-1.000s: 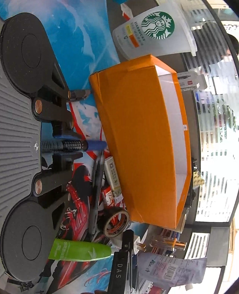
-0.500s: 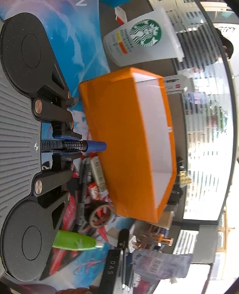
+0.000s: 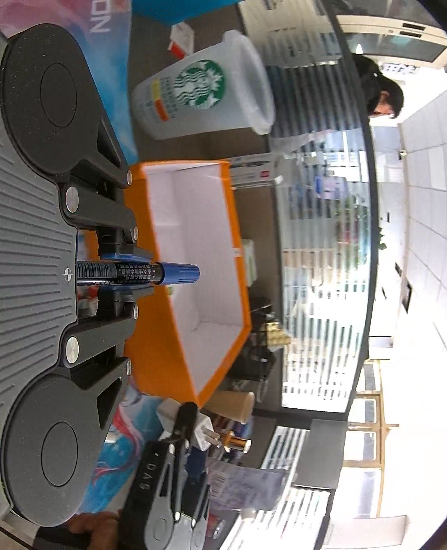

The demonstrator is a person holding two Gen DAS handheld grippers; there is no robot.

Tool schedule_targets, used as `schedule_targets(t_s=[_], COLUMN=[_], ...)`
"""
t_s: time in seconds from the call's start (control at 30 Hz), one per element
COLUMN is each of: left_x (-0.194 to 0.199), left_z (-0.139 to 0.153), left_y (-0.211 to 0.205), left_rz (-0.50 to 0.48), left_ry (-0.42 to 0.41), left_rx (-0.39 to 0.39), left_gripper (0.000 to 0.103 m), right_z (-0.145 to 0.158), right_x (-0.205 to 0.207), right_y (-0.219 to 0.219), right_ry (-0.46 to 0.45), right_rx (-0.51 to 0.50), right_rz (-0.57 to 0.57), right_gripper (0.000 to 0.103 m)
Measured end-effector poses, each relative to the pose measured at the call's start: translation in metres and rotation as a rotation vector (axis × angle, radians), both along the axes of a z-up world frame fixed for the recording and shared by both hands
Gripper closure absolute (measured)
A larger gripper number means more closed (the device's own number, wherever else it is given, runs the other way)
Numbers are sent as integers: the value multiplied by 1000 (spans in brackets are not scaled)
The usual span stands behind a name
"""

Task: Organize rigid objects
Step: 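Carry marker and plug into the orange box and open both tools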

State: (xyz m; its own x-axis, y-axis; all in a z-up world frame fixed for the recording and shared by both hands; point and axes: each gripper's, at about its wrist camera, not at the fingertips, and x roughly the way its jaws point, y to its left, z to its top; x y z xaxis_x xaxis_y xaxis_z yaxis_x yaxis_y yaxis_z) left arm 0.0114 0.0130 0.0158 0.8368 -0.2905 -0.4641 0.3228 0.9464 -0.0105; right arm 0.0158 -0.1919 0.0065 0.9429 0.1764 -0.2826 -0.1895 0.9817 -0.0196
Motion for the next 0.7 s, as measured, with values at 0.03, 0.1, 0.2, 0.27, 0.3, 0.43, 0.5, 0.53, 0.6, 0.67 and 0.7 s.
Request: schedule_targets(t_s=[0.03, 0.1, 0.2, 0.27, 0.3, 0.43, 0.5, 0.53, 0.6, 0.67, 0.7], left_x=[1, 3, 8, 10, 11, 20, 25, 28, 32, 36, 38], left_z=[3, 7, 14, 17, 19, 24, 26, 27, 29, 31, 32], left_y=[-1, -2, -3, -4, -4, -5, -5, -5, -4, -4, -3], left_rz=[-1, -1, -4, -6, -5, 1, 7, 9, 12, 15, 17], left_ry=[-8, -17, -28, -36, -41, -54, -56, -57, -60, -66, -68], left_rx=[0, 0, -1, -1, -1, -5, -9, -10, -13, -14, -15], left_gripper=[93, 93, 93, 93, 93, 93, 93, 93, 93, 93, 93], right_z=[2, 7, 14, 18, 20, 25, 27, 28, 29, 30, 30], right_x=[0, 1, 4, 7, 9, 16, 21, 23, 28, 32, 35], right_y=[2, 5, 10, 13, 14, 19, 23, 24, 27, 29, 30], right_ry=[-6, -16, -30, -37, -40, -52, -56, -58, -60, -61, -62], right_rx=[2, 2, 6, 7, 8, 5, 2, 2, 2, 2, 4], right_rz=[4, 14, 27, 33, 38, 54, 61, 65, 71, 77, 79], right_gripper=[66, 66, 66, 66, 66, 65, 65, 65, 66, 65, 65])
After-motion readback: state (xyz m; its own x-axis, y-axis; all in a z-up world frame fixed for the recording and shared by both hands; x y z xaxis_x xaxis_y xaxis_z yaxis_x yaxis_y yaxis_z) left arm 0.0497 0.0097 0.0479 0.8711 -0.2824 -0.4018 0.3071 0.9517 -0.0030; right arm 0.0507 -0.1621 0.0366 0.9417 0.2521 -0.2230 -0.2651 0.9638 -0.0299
